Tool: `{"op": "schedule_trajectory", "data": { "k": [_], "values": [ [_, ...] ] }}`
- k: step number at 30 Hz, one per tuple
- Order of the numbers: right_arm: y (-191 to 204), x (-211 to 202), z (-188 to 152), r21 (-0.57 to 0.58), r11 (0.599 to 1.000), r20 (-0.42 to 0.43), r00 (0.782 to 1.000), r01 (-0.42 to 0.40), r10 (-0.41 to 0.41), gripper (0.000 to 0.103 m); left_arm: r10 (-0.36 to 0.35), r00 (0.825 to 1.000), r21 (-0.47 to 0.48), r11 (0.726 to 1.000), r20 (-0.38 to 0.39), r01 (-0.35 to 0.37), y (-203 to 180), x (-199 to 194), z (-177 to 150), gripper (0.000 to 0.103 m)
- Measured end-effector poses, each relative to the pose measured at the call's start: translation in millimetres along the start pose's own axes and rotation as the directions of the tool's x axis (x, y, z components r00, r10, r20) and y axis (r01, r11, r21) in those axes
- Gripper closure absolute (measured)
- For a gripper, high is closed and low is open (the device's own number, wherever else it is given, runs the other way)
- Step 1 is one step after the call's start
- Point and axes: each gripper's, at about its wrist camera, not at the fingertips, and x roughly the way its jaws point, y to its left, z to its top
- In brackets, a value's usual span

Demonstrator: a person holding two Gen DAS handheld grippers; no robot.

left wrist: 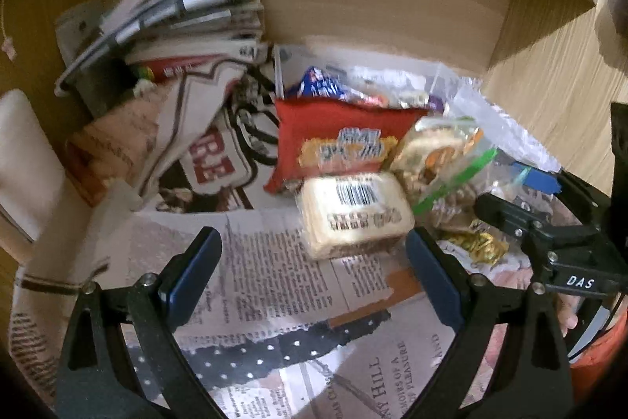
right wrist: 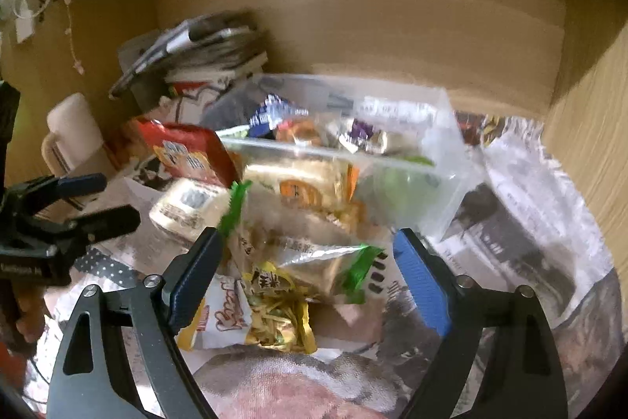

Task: Organize snacks
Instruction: 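Grasp the white barcode cake pack with the left gripper while the right gripper grasps the clear zip snack bag, then carry the cake pack and zip bag over the clear box and open both grippers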

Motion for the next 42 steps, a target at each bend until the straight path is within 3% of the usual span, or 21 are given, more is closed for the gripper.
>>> {"op": "schedule_trajectory", "data": {
  "k": [7,11,18,22,25,32,42],
  "values": [
    [-1,20,-3,0.005,1.0,-0.045,0.999,-0.025,0.025,0.017,-0.02,0.998,0.014,1.0,-0.057,0.02,-9,26,-5,0.007],
    [-6,18,-5,0.021,0.997,-0.048,0.996,-0.08,0.08,0.036,-0.029,0.996,0.02,0.999,-0.082,0.031,-18,38,-3,0.007],
    [-14,3,-6,0.025,0.998,-0.008,0.998,-0.064,0.064,0.049,-0.014,0.996,0.027,0.999,-0.094,0.017,-31,54,3,0.007],
    [-22,-5,-4,0.028,0.999,0.015,0.999,-0.045,0.045,0.05,-0.022,0.994,0.008,1.0,-0.102,0.023,-33,67,10,0.008],
    [-27,-11,-3,0.05,0.997,0.006,0.999,-0.052,0.052,0.05,-0.013,0.995,0.001,1.0,-0.095,0.013,-32,72,14,0.021],
    [-33,-18,-2,0.064,0.997,0.023,0.999,-0.046,0.045,0.05,-0.034,0.996,-0.009,0.999,-0.081,0.034,-32,65,14,0.023],
    [-28,-30,6,0.07,0.995,0.08,0.995,-0.066,0.06,0.05,-0.067,0.998,0.0,0.998,0.002,0.067,-36,18,18,0.023]
  ]
}}
